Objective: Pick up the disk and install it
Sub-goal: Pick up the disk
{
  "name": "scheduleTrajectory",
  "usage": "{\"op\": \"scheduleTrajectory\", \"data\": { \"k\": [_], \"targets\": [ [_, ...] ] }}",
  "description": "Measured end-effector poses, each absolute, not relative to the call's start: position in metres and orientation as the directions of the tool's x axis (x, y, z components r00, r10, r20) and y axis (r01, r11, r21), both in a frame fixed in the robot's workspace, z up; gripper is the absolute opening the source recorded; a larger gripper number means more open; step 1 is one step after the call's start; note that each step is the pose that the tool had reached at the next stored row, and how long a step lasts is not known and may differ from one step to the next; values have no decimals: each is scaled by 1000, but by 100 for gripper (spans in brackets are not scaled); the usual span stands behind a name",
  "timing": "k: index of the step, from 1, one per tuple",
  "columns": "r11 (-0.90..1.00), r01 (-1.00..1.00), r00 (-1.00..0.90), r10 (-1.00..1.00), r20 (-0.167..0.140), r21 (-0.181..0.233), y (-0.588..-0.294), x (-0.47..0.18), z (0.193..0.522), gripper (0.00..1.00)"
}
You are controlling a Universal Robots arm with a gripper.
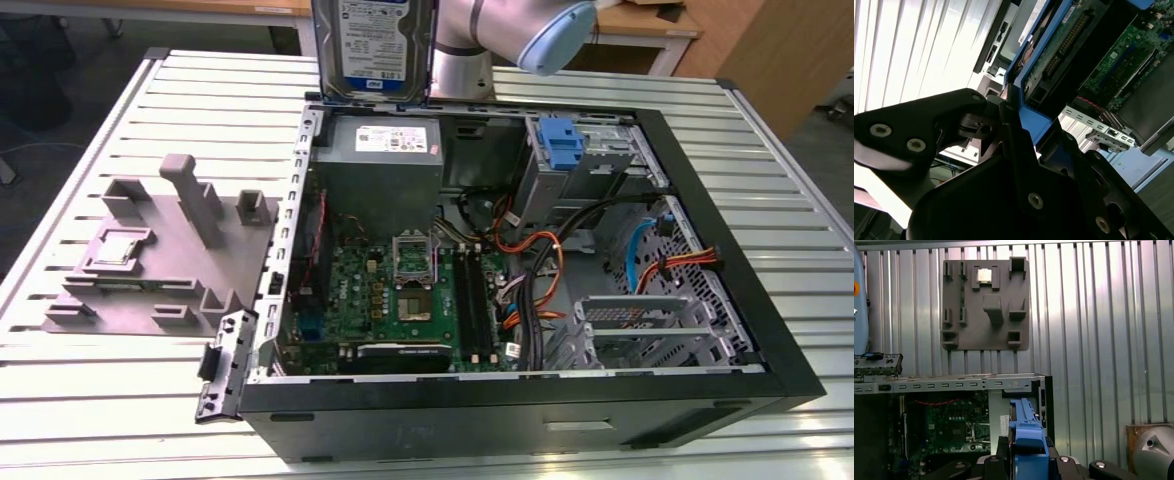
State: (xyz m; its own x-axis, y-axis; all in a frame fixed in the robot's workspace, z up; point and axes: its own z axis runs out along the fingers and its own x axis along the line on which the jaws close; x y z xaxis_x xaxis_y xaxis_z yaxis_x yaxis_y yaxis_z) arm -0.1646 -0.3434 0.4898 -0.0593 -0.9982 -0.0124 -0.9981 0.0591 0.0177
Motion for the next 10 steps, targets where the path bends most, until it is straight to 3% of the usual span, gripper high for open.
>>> {"op": "scheduleTrajectory", "data": {
  "k": [10],
  "targets": [
    [59,-998,-59,-998,-12,18,-354,-159,489,36]
  ]
}}
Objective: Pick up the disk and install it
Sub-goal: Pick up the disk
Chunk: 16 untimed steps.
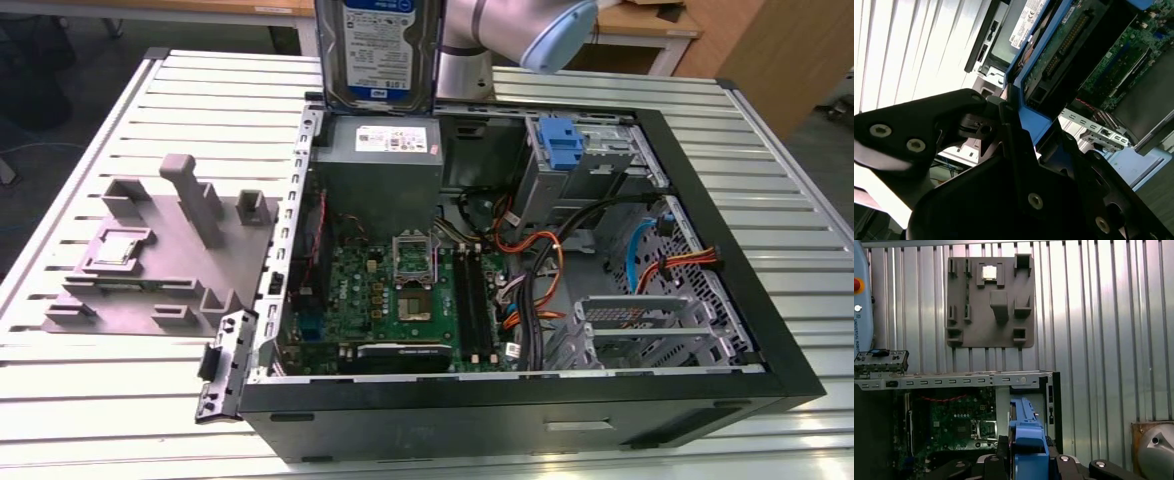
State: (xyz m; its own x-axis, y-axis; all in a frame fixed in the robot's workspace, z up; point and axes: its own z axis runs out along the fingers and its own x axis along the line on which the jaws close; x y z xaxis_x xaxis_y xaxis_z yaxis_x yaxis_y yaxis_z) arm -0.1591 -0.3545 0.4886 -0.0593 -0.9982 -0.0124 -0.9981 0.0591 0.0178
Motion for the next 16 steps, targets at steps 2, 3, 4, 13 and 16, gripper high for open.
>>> {"op": "scheduleTrajectory", "data": {
  "k": [2,3,4,13,16],
  "targets": [
    [59,-998,-59,-998,-12,18,-355,-157,488,36],
    [59,-998,-59,-998,-12,18,-355,-157,488,36],
    [59,-998,-59,-998,-12,18,-355,-157,488,36],
    [59,-998,-59,-998,-12,18,-362,-157,488,36],
    [59,-998,-59,-998,-12,18,-363,-157,488,36]
  ]
}}
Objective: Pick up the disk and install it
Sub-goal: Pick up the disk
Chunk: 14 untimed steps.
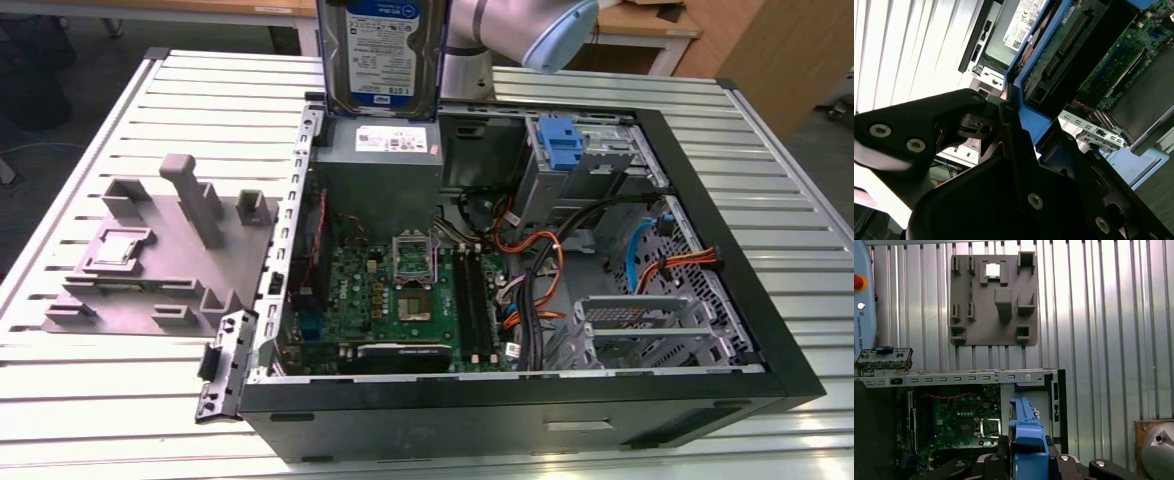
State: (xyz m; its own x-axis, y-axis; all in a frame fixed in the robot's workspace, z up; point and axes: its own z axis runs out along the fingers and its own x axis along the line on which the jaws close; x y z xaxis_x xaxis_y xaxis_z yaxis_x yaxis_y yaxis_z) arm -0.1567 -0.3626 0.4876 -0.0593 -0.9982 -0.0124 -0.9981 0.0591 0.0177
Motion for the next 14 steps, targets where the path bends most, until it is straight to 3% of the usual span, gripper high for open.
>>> {"op": "scheduleTrajectory", "data": {
  "k": [14],
  "targets": [
    [59,-998,-59,-998,-12,18,-363,-148,488,36]
  ]
}}
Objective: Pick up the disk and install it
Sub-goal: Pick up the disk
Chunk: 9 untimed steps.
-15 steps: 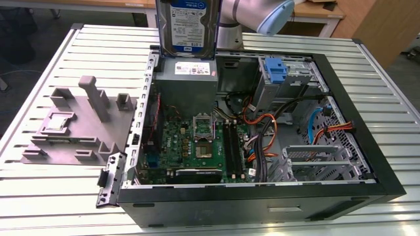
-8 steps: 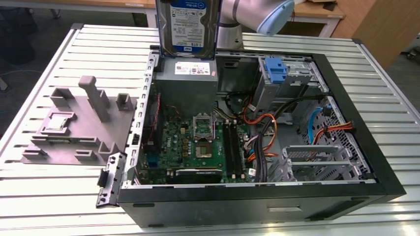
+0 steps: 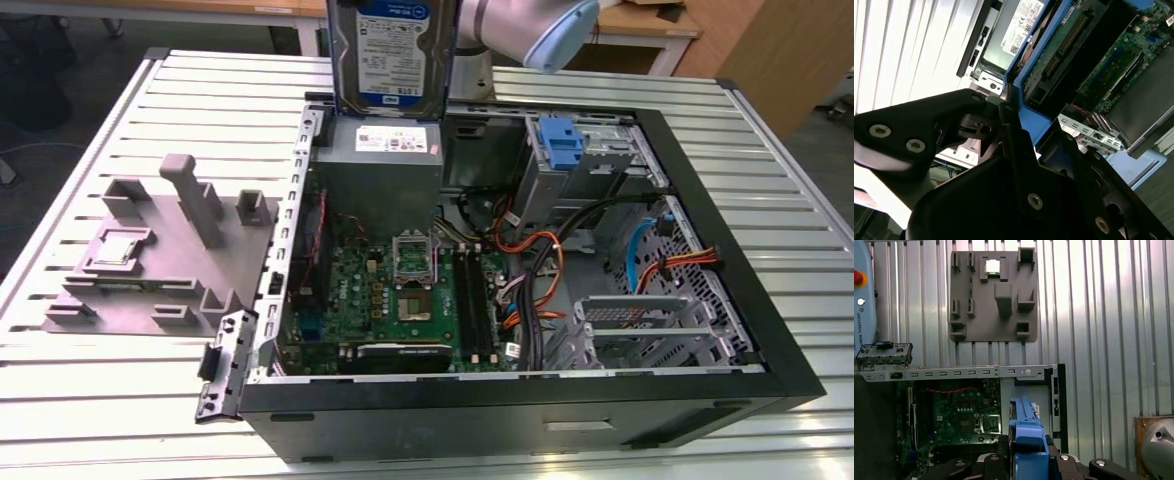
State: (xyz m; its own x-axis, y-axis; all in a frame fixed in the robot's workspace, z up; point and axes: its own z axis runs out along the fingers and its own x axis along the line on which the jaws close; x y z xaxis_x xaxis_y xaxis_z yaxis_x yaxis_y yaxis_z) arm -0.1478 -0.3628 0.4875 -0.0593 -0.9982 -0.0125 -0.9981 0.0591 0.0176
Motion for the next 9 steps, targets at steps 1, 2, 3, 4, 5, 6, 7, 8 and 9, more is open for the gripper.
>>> {"op": "scheduleTrajectory", "data": {
  "k": [1,2,3,4,5,6,7,8,9],
  "targets": [
    [59,-998,-59,-998,-12,18,-363,-147,488,36],
    [59,-998,-59,-998,-12,18,-365,-147,488,36],
    [59,-998,-59,-998,-12,18,-367,-147,487,36],
    [59,-998,-59,-998,-12,18,-370,-147,487,36],
    [59,-998,-59,-998,-12,18,-372,-147,487,36],
    [59,-998,-59,-998,-12,18,-375,-147,487,36],
    [59,-998,-59,-998,-13,18,-375,-146,487,36],
    [59,-998,-59,-998,-12,18,-376,-144,487,36],
    [59,-998,-59,-998,-12,18,-376,-140,487,36]
  ]
}}
